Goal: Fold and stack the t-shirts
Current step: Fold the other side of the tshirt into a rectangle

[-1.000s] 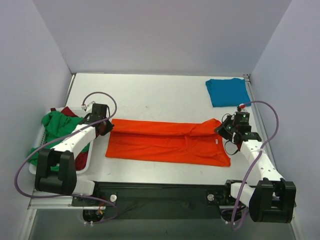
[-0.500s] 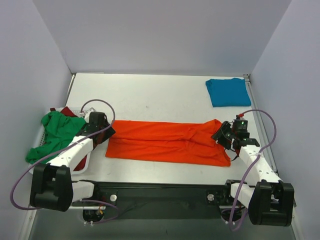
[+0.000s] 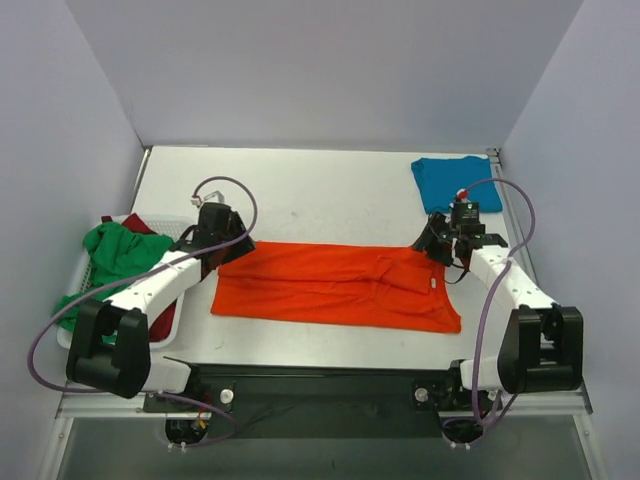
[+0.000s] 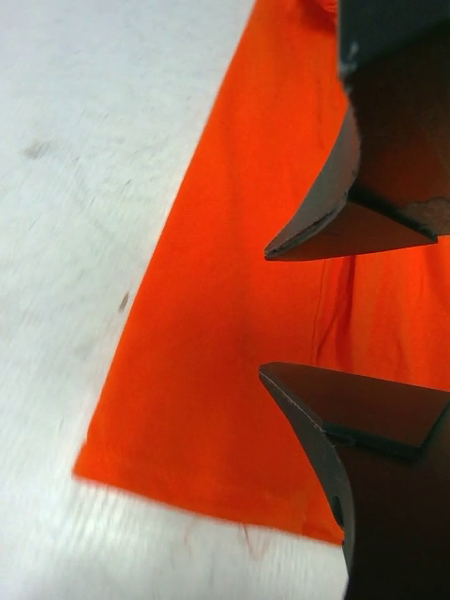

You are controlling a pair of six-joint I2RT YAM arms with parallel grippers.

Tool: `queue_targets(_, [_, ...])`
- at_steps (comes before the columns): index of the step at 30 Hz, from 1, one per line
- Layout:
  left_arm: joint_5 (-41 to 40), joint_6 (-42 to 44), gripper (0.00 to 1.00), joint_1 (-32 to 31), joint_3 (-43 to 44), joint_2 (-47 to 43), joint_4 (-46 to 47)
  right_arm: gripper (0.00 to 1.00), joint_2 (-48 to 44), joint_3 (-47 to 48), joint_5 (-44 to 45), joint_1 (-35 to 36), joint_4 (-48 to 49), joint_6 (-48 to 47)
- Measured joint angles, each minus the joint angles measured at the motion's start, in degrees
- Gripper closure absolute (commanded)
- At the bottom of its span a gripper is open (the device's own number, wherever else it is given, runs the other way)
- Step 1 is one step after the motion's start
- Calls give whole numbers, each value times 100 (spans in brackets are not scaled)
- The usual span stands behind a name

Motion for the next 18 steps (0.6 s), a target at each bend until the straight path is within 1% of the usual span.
queue_targets(3, [133,120,42,-431,337,396,116,56,568,400,31,129,-2,-76])
queue_targets(8, [343,168,42,-798,675,951,315,55,1311,960,273,741,-2,-203])
queue_targets(10, [372,186,42,-922,807,1163,328,52,1449,1060,404,973,22,-258])
queue_targets(13, [444,223,42,-1097,931,1410,341,52,1528,1108,623,1305,37,-363])
queue_targets(18, [498,273,43,-1191,944,1587,334,52,1681,1191,874,1563,42,-496])
